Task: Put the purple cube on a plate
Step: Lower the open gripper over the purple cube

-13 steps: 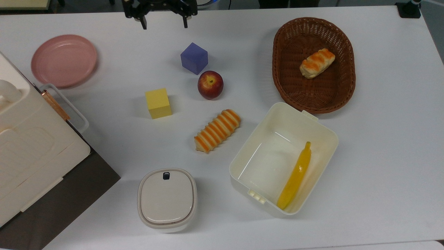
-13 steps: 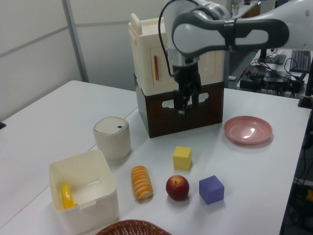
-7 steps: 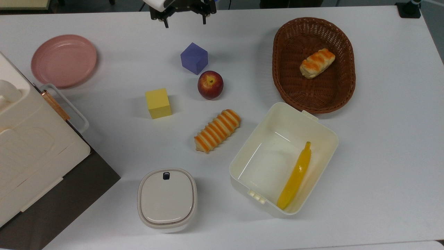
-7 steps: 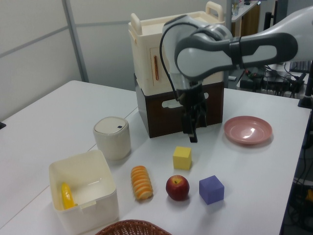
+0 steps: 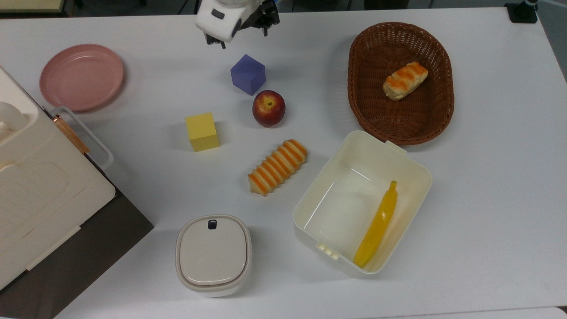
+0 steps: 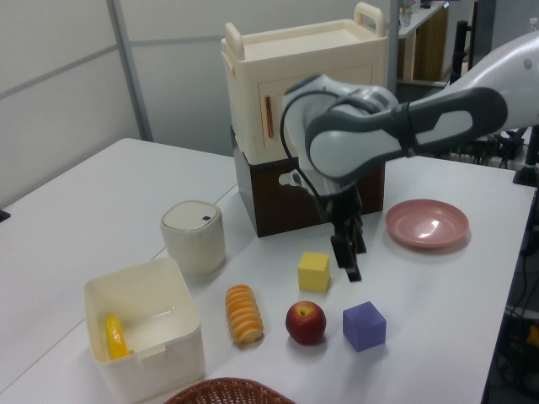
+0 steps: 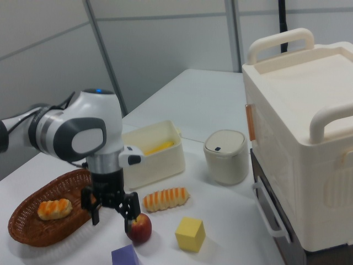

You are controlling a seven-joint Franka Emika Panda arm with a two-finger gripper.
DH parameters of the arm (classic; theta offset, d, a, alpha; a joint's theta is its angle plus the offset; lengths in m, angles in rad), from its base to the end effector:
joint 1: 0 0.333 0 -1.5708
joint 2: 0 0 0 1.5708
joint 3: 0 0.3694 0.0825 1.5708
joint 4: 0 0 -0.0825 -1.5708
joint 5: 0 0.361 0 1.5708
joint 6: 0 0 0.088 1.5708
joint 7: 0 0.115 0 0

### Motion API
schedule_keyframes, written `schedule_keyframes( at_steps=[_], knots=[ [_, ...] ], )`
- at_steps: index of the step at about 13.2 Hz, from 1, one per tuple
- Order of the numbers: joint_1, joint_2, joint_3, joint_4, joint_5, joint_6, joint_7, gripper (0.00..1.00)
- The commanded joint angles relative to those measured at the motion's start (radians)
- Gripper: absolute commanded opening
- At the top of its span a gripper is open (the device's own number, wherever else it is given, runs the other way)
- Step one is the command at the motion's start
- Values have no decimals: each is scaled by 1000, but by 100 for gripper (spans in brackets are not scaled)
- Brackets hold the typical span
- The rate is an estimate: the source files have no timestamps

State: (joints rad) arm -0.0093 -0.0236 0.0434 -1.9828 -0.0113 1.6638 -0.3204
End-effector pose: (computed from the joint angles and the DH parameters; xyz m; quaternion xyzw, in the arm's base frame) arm 0.4896 0.0157 0.5082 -0.9734 -0.1756 0.1465 0.0151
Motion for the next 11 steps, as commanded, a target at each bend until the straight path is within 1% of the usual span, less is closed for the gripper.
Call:
schedule_keyframes(
  at_steps=[1, 2, 4, 5, 6, 7, 11],
  knots=[
    [29, -26, -4, -117, -15, 74, -211, 100],
    [31, -15, -4, -131, -15, 94, -247, 100],
    [35, 22, -4, -137, -21, 123, -276, 100],
    [49, 48, -4, -139, -38, 149, -278, 100],
    [54, 89, -4, -139, -70, 198, -279, 100],
    [52, 111, -4, -137, -88, 232, -279, 100],
    [55, 148, -4, -142, -133, 260, -279, 100]
  ],
)
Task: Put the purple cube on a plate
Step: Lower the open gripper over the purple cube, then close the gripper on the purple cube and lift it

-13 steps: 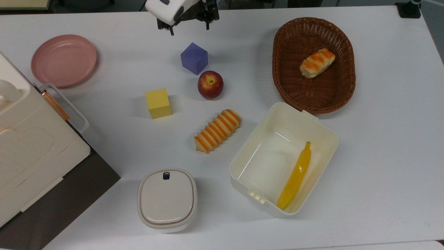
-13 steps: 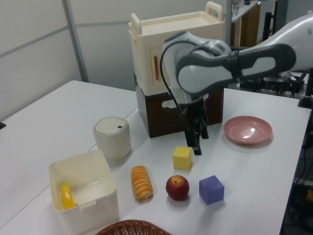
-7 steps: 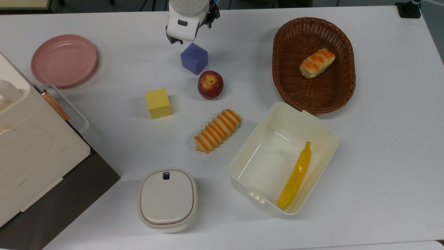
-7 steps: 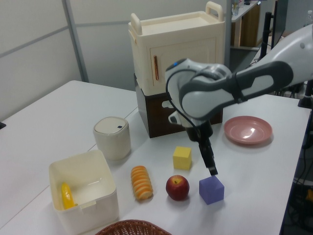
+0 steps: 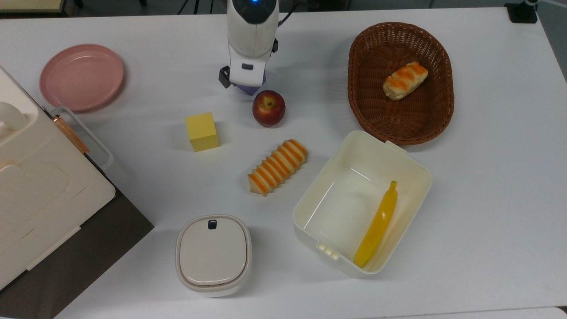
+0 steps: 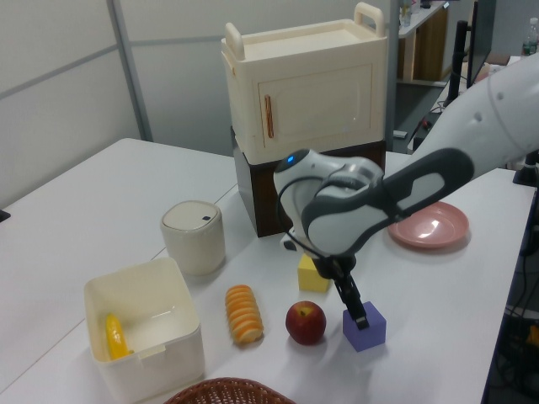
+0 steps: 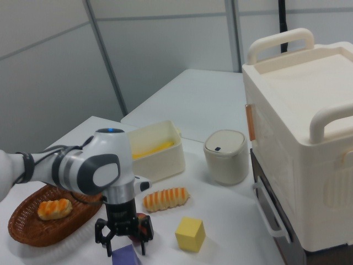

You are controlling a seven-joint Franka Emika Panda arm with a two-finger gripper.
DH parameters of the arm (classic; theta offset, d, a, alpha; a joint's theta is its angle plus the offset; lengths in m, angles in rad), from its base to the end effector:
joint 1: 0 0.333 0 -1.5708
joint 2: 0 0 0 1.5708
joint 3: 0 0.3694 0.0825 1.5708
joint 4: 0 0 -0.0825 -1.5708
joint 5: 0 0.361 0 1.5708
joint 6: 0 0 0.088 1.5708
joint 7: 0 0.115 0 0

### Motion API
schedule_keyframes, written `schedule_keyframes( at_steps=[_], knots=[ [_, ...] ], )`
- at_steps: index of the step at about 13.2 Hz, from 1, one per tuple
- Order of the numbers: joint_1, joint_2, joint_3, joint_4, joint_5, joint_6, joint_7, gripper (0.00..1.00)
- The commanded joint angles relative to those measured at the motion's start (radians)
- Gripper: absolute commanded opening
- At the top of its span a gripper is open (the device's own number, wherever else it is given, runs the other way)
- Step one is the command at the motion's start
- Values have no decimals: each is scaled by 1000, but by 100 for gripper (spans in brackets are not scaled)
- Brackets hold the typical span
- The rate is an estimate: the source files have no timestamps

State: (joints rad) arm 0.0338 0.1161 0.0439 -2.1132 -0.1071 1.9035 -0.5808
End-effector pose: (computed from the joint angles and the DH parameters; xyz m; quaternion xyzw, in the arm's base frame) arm 0.5067 0.0304 0.3980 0.9242 0.3430 -0.1678 0.0029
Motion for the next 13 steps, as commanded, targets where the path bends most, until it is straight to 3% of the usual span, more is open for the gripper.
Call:
schedule_keyframes(
  at_steps=[1, 4, 7, 8, 13],
  knots=[
    [15, 14, -4, -22, -45, 23, -19, 100],
    [14, 16, -4, -24, -49, 22, -19, 99],
    [6, 13, -4, -16, -49, 14, -19, 54],
    [5, 8, -4, -14, -49, 8, -17, 45],
    [-40, -29, -10, 31, -51, -85, -11, 44]
  ],
)
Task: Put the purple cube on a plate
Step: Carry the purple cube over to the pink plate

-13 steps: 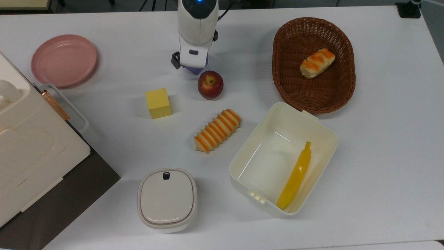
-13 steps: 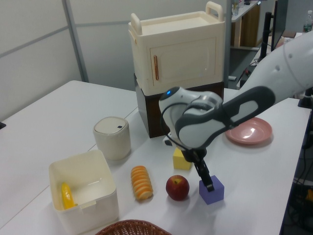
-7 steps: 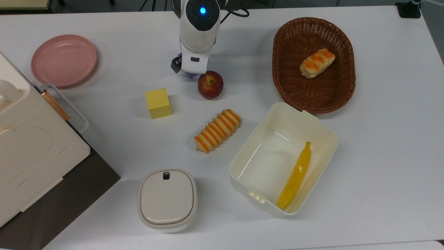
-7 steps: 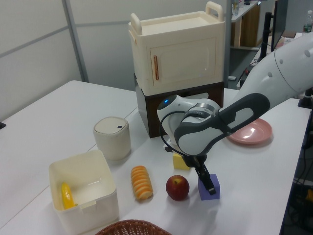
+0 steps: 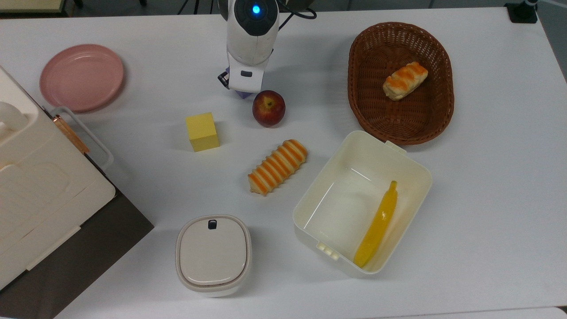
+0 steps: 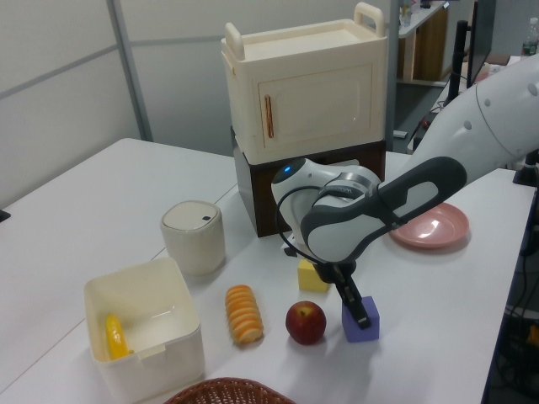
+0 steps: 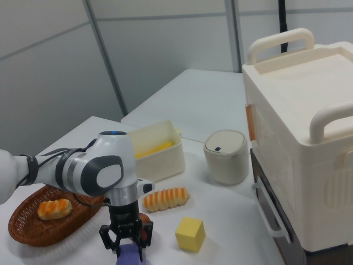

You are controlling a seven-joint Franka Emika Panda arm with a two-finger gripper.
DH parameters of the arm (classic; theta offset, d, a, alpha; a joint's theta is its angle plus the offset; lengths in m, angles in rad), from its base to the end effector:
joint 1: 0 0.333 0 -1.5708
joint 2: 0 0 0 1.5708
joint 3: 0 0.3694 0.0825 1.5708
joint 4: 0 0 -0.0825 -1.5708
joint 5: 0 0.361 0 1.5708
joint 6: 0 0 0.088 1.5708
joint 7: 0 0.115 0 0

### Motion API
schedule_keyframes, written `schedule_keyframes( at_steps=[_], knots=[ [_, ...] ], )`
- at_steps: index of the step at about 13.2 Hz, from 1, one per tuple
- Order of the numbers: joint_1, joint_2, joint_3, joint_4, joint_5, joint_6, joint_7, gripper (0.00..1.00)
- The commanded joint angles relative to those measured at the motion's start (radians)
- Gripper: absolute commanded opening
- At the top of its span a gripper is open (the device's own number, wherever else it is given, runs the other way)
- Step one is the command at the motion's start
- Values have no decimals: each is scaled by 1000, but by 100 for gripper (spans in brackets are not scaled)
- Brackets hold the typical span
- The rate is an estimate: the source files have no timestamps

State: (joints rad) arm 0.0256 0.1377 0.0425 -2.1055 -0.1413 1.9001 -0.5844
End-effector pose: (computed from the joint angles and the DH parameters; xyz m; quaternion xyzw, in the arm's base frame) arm 0.5105 0.0229 0.3900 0.9202 0.3475 -0.1796 0.0136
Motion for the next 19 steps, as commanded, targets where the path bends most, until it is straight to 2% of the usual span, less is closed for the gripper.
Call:
schedule_keyframes(
  at_steps=[1, 6, 12, 14, 17, 19],
  knots=[
    [-47, -61, -9, 47, -17, -116, -12, 44],
    [-146, -61, -19, 120, -26, -148, -11, 45],
    [-357, 3, -23, 229, -63, -111, -17, 46],
    [-400, 14, -23, 242, -66, -81, -18, 46],
    [-507, 65, -24, 278, -96, -26, -37, 47],
    [-552, 97, -45, 306, -99, -24, -75, 50]
  ],
)
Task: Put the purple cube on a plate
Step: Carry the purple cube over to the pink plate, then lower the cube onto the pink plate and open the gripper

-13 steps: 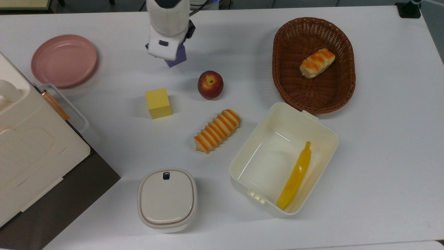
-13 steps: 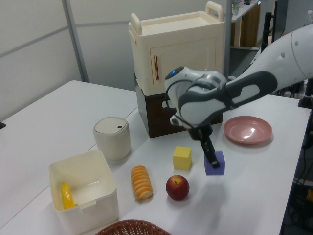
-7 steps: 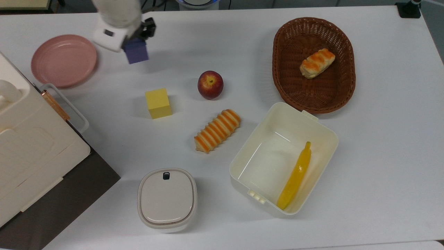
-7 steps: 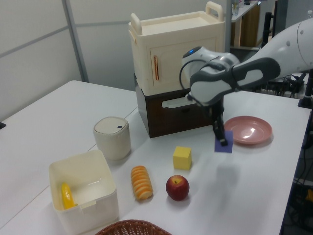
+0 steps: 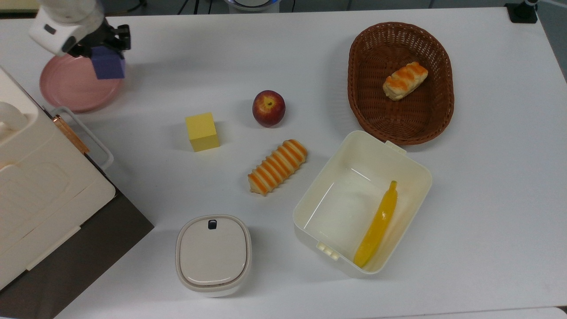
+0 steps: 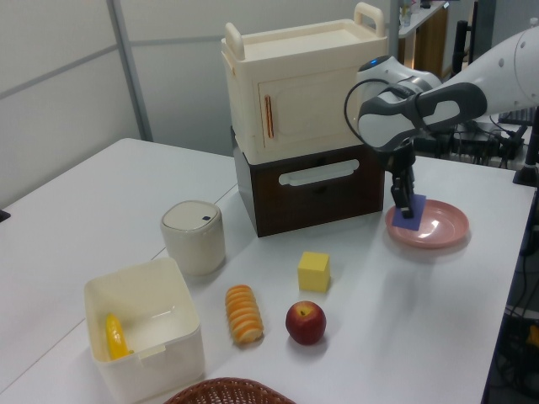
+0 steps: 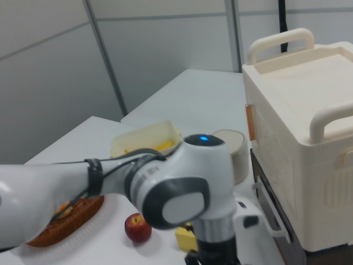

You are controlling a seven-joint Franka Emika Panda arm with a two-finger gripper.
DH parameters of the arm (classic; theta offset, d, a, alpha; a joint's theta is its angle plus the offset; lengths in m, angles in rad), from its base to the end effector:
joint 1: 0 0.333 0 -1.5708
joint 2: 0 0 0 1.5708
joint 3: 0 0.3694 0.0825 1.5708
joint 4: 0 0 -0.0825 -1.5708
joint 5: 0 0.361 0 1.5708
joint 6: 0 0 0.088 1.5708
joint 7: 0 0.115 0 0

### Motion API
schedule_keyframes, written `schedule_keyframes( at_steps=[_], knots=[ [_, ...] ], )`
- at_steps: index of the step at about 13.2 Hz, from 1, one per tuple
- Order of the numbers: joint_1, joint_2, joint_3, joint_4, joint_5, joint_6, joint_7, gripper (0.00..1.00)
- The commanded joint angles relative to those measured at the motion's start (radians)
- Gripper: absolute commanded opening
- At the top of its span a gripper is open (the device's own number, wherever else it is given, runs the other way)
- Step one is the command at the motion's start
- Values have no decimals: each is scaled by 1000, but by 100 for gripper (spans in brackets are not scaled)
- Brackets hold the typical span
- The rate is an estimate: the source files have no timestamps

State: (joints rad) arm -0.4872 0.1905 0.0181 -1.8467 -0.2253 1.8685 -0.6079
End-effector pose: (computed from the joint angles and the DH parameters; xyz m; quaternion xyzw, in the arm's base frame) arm 0.5076 -0.2790 0.4652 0.9850 0.1105 -0.1244 0.0452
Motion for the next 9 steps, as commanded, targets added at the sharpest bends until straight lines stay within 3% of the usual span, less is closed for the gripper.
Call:
schedule_keyframes(
  at_steps=[1, 5, 6, 9],
  knots=[
    [-39, 49, -36, 56, -16, 8, -67, 52],
    [-57, 76, -69, 70, -12, 64, -85, 94],
    [-62, 83, -70, 72, -11, 66, -85, 100],
    [-63, 78, -69, 73, -11, 64, -70, 100]
  ],
)
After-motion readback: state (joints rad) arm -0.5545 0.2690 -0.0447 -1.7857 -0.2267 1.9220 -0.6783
